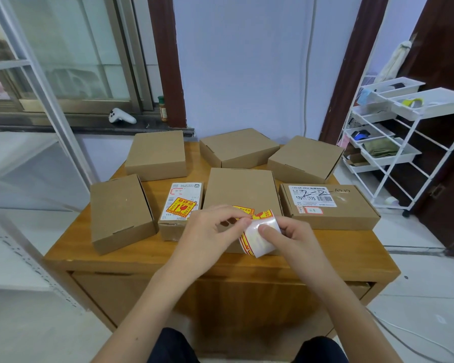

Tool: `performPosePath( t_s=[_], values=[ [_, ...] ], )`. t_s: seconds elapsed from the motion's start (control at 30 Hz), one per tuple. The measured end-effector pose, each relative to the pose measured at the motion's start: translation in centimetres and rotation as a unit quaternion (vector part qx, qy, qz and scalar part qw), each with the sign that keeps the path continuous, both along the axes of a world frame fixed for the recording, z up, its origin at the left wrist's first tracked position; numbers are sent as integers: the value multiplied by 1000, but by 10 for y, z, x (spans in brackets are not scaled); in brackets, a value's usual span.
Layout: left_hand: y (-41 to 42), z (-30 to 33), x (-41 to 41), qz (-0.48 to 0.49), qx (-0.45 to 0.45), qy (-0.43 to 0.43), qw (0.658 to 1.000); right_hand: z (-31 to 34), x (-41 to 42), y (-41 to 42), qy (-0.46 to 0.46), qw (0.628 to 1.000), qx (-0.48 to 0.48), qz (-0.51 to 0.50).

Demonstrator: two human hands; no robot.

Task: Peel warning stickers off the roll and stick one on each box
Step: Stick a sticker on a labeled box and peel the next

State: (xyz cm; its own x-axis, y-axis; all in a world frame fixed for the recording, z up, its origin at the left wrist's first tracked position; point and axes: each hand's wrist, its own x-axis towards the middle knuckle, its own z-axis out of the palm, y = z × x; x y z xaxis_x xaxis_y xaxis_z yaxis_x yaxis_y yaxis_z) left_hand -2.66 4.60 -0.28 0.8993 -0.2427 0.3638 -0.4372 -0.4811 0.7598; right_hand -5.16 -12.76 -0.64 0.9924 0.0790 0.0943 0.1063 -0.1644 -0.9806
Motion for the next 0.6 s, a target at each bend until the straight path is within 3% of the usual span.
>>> performPosePath(
  t_s=[0.33,0.6],
  values=[
    [7,-3,8,44,-104,49,992,-3,4,3,3,999,-28,-18],
    [28,-4,15,106,-190,87,972,11,0,12,2,999,-12,33]
  ],
)
